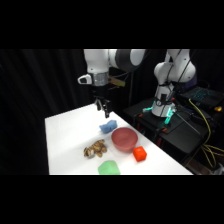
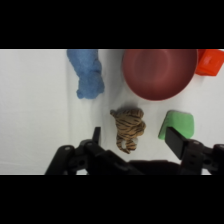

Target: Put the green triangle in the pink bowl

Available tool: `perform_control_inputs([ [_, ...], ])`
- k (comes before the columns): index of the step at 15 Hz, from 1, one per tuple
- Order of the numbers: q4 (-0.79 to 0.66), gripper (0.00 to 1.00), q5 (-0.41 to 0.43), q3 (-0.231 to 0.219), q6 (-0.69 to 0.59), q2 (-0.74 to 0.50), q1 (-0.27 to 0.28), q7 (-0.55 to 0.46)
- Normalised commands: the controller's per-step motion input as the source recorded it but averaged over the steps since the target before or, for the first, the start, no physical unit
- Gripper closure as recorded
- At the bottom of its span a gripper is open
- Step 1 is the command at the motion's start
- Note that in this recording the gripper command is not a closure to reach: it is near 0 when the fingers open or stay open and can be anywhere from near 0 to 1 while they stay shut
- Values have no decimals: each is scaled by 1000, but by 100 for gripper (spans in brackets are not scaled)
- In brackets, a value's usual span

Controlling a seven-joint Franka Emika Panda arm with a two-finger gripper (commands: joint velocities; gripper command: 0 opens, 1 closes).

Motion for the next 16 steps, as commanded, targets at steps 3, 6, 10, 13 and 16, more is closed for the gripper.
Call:
perform_control_inputs([
  [3, -17, 0, 17, 13, 25, -15, -24, 1],
  [6, 8, 0, 25, 30, 82, 50, -5, 39],
  [10, 45, 0, -14, 72, 89, 98, 56, 71],
  [13, 102, 0, -90, 86, 49, 141, 107, 111],
  [16, 134, 0, -159, 64, 9, 162, 112, 111],
])
